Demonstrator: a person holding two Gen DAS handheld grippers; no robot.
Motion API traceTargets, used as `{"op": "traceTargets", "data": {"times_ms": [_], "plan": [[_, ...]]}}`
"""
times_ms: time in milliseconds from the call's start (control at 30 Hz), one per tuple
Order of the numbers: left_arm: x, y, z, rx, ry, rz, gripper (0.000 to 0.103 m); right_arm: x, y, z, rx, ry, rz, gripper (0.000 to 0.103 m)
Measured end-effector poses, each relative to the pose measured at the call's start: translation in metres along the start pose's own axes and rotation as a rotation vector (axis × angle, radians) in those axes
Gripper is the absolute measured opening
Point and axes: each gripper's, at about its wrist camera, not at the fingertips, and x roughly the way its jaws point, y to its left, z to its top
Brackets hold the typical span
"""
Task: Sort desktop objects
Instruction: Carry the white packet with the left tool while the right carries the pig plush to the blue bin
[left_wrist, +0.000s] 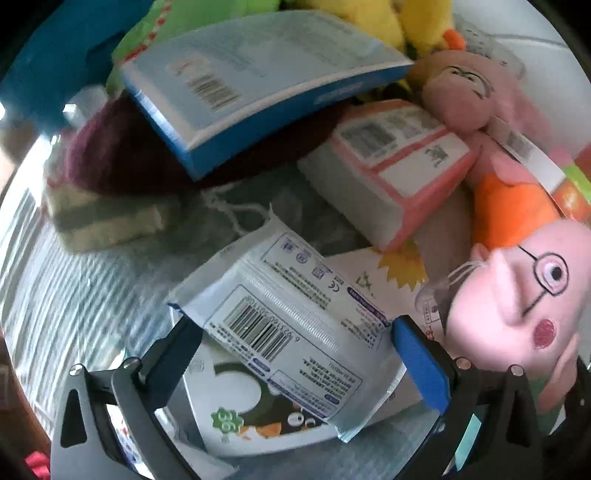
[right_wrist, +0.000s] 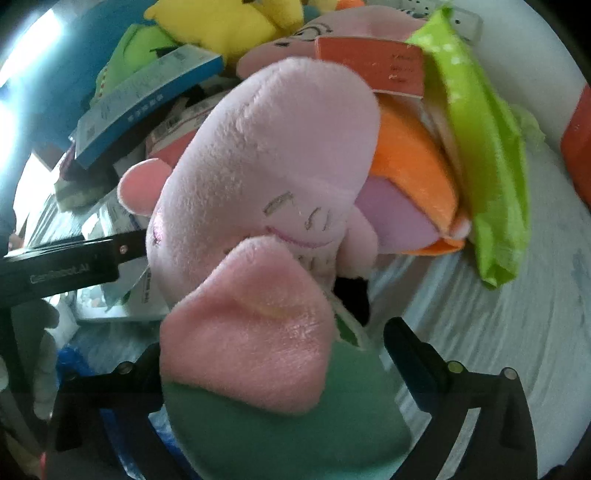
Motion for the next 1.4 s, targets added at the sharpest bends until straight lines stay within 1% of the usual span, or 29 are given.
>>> {"op": "traceTargets", "data": {"times_ms": [33,67,100,133,233,333,400,467,567,633,733,967,1100,1167,1233,1333,1400], "plan": [[-0.003,-0.003,0.0,0.014,-0.006,-0.016,0.08,-0.003,0.003,0.0,-0.008,-0.004,-0.001,0.082],[-0.007,-0.005,-0.001,0.027,-0.012,-0.031,0.072,-0.009,0.005,0.0,-0.011,-0.013,-0.002,0.08],[-0.011,-0.006,-0.001,0.04,-0.01,-0.037,0.066,-0.018,0.007,0.0,-0.01,-0.027,-0.002,0.079],[-0.019,-0.006,-0.002,0.051,-0.009,-0.041,0.064,-0.027,0.008,-0.001,-0.009,-0.04,-0.002,0.079],[-0.049,-0.005,-0.003,0.082,-0.055,-0.037,0.064,-0.054,0.014,-0.003,-0.005,-0.082,-0.002,0.078],[-0.085,0.001,-0.003,0.095,-0.099,-0.051,0.064,-0.08,0.019,-0.004,-0.002,-0.123,-0.003,0.078],[-0.11,0.008,-0.003,0.098,-0.136,-0.06,0.064,-0.094,0.034,0.001,-0.008,-0.157,-0.005,0.078],[-0.128,0.041,-0.001,0.102,-0.173,-0.065,0.064,-0.107,0.052,0.008,-0.016,-0.193,-0.008,0.079],[-0.172,0.07,0.004,0.114,-0.229,-0.06,0.064,-0.124,0.083,0.021,-0.02,-0.244,-0.013,0.079],[-0.197,0.106,0.002,0.123,-0.259,-0.051,0.064,-0.134,0.106,0.03,-0.019,-0.276,-0.017,0.079],[-0.216,0.147,0.009,0.138,-0.294,-0.056,0.064,-0.148,0.14,0.045,-0.017,-0.324,-0.023,0.079],[-0.256,0.218,0.022,0.21,-0.371,-0.064,0.064,-0.183,0.22,0.078,-0.012,-0.436,-0.036,0.079],[-0.276,0.253,0.035,0.223,-0.42,-0.058,0.064,-0.19,0.257,0.091,-0.008,-0.457,-0.019,0.079],[-0.286,0.269,0.045,0.211,-0.447,-0.056,0.064,-0.192,0.273,0.101,-0.023,-0.465,-0.016,0.079],[-0.293,0.281,0.052,0.195,-0.482,-0.032,0.064,-0.193,0.289,0.115,-0.053,-0.481,-0.007,0.079],[-0.301,0.301,0.073,0.159,-0.512,-0.018,0.064,-0.195,0.315,0.136,-0.099,-0.508,0.022,0.079],[-0.306,0.316,0.086,0.146,-0.534,-0.003,0.064,-0.198,0.334,0.153,-0.126,-0.534,0.02,0.08]]}}
